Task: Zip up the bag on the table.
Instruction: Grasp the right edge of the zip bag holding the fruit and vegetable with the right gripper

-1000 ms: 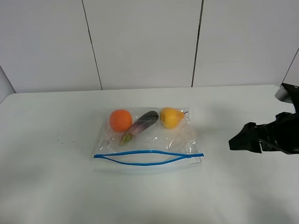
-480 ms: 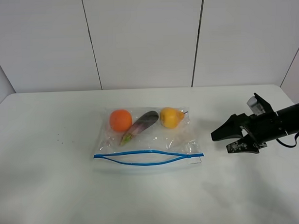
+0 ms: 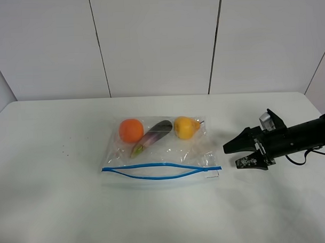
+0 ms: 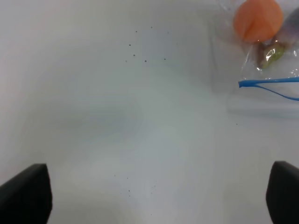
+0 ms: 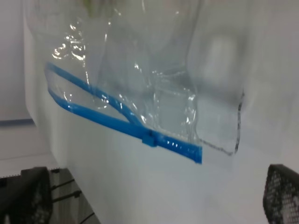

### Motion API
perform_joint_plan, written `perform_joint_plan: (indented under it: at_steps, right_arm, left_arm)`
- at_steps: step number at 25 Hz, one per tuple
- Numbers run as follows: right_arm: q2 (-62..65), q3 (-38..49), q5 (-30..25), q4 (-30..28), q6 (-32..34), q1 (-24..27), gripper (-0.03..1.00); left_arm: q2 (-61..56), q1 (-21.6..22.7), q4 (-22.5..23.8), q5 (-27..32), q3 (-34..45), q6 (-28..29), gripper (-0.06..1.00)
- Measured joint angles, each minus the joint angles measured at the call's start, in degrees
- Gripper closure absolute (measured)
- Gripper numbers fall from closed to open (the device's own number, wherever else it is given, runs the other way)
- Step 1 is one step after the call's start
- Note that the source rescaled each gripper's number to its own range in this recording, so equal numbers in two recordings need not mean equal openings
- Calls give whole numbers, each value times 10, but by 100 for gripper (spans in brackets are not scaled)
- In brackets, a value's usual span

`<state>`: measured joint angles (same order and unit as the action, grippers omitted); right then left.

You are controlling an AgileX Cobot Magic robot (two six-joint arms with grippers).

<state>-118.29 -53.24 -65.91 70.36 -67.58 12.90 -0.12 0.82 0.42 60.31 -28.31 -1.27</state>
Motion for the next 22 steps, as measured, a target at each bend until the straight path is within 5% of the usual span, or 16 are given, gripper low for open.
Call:
perform_joint_plan:
  at_steps: [22]
  right_arm:
    - [-40,-1,20,84,-45,-69,-3]
  left_arm:
    - [0,0,0,0,0,0,-6]
